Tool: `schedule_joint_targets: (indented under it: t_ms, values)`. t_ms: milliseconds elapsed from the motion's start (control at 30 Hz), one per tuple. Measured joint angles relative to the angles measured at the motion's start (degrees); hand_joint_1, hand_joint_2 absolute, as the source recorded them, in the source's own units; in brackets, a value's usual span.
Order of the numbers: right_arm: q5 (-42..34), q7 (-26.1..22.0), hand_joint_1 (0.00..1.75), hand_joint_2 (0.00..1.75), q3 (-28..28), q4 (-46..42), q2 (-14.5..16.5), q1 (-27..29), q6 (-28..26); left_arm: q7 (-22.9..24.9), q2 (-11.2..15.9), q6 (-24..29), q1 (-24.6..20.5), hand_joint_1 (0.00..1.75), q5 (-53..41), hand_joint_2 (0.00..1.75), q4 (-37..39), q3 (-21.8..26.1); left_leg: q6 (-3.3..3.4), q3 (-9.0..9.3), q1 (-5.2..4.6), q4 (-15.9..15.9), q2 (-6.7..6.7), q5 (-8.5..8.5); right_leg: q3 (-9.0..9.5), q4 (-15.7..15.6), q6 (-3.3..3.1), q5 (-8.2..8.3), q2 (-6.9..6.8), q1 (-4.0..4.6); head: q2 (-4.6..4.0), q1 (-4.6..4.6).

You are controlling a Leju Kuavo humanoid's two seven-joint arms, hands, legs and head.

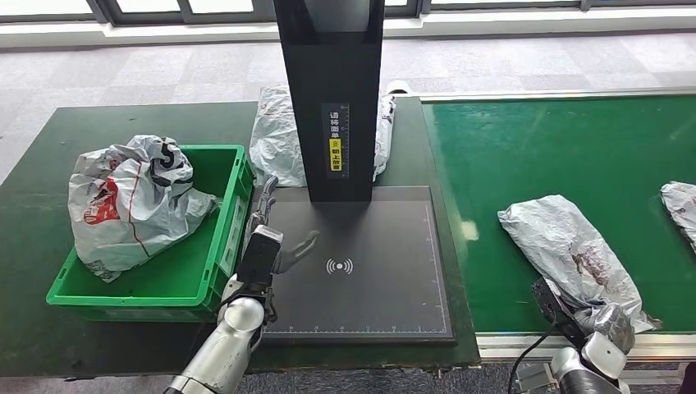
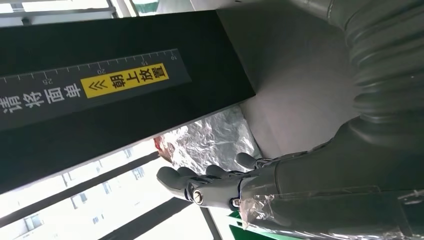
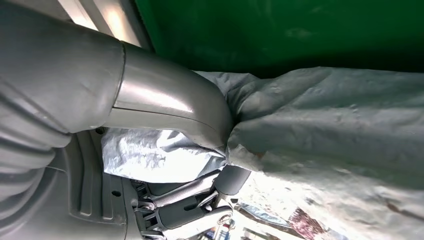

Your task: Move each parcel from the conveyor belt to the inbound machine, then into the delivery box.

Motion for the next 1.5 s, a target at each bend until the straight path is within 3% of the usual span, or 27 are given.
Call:
schedule_joint_targets:
  t_ms: [133,233,367,567,667,800,1000,1100,1233,1367,1500]
  values:
    - [-4.93,-8.71,1.75,1.75,0.84,-1.99,1.49,0.48,-4.84,0.95,0.53,0.72,1.41,0.00,-0.28,1.75,-2.23,0.09,-0.03,-0.27,0.01,-0.04,0.02,-0.04,-0.02,0.04,-0.01,-0.01,0.03,-0.02,0.01,0.01]
    - [-11.99,-18.29,1.75,1.75,3.96,-9.91,5.29,2.23,-6.72,1.54,0.82,1.18,2.73,0.00,-1.36,1.75,-4.51,0.57,-0.09,-0.38,0.02,-0.06,0.22,-0.15,-0.06,0.05,-0.03,-0.04,0.23,-0.01,0.01,0.01]
    - [-21.59,-24.68,1.75,1.75,15.89,-26.45,10.87,6.41,-3.32,1.45,0.86,1.28,3.46,0.00,-2.58,1.75,-6.18,1.42,-0.21,-0.03,0.05,-0.06,0.21,0.00,-0.17,0.11,-0.06,-0.04,0.25,0.04,0.00,0.01]
    - [-29.31,-23.55,1.75,1.75,41.73,-40.69,13.10,8.05,2.09,-0.43,0.73,3.04,2.26,0.00,-3.43,1.75,-5.61,1.58,-0.28,-0.02,0.08,-0.06,0.25,0.04,-0.25,0.13,-0.08,-0.03,0.32,0.07,0.01,0.00]
    - [-31.90,-23.73,1.75,1.75,50.42,-42.74,13.10,7.96,2.86,-0.76,0.72,3.51,1.75,0.00,-3.68,1.75,-5.15,1.58,-0.28,-0.03,0.08,-0.06,0.21,0.04,-0.23,0.13,-0.08,-0.03,0.27,0.04,0.01,0.00]
    - [-33.27,-23.64,1.75,1.75,55.92,-44.11,12.82,7.91,2.70,-0.81,0.74,3.63,1.57,0.00,-3.69,1.75,-4.87,1.58,-0.25,-0.03,0.07,-0.05,0.21,0.03,-0.22,0.10,-0.05,-0.01,0.29,-0.03,-0.01,0.01]
    - [-33.57,-23.45,1.75,1.75,59.47,-44.93,12.38,7.88,3.08,-0.85,0.74,3.62,1.53,0.00,-3.69,1.75,-4.78,1.58,-0.21,-0.03,0.04,-0.03,0.21,0.00,-0.22,0.06,-0.04,-0.01,0.29,-0.04,0.01,0.01]
    - [-33.91,-21.64,1.73,1.75,60.81,-45.79,12.02,8.36,10.05,-0.98,0.74,3.38,1.44,0.00,-3.69,1.75,-4.84,1.36,-0.22,-0.02,0.02,-0.03,0.21,-0.01,-0.22,0.06,-0.04,-0.01,0.30,-0.01,0.00,0.00]
    - [-35.54,-18.92,0.00,1.75,63.06,-46.60,11.25,10.02,19.84,-0.78,0.74,2.89,1.15,0.00,-3.69,1.75,-4.86,0.58,-0.23,-0.03,0.02,-0.04,0.20,-0.02,-0.22,0.06,-0.04,-0.02,0.30,0.00,0.01,0.00]
    - [-35.86,-17.05,0.00,1.75,64.78,-45.42,9.97,10.23,25.19,-1.15,0.72,3.50,0.51,0.00,-3.66,1.75,-4.69,0.03,-0.23,-0.03,0.02,-0.04,0.21,-0.02,-0.22,0.06,-0.04,-0.02,0.30,0.00,0.01,0.01]
    - [-36.85,-18.26,0.00,1.75,65.43,-44.03,9.21,10.10,23.36,-2.08,0.75,6.11,0.62,0.00,-3.33,1.75,-5.12,-0.01,-0.22,-0.03,0.02,-0.04,0.21,-0.02,-0.20,0.06,-0.04,-0.01,0.30,-0.01,0.01,0.01]
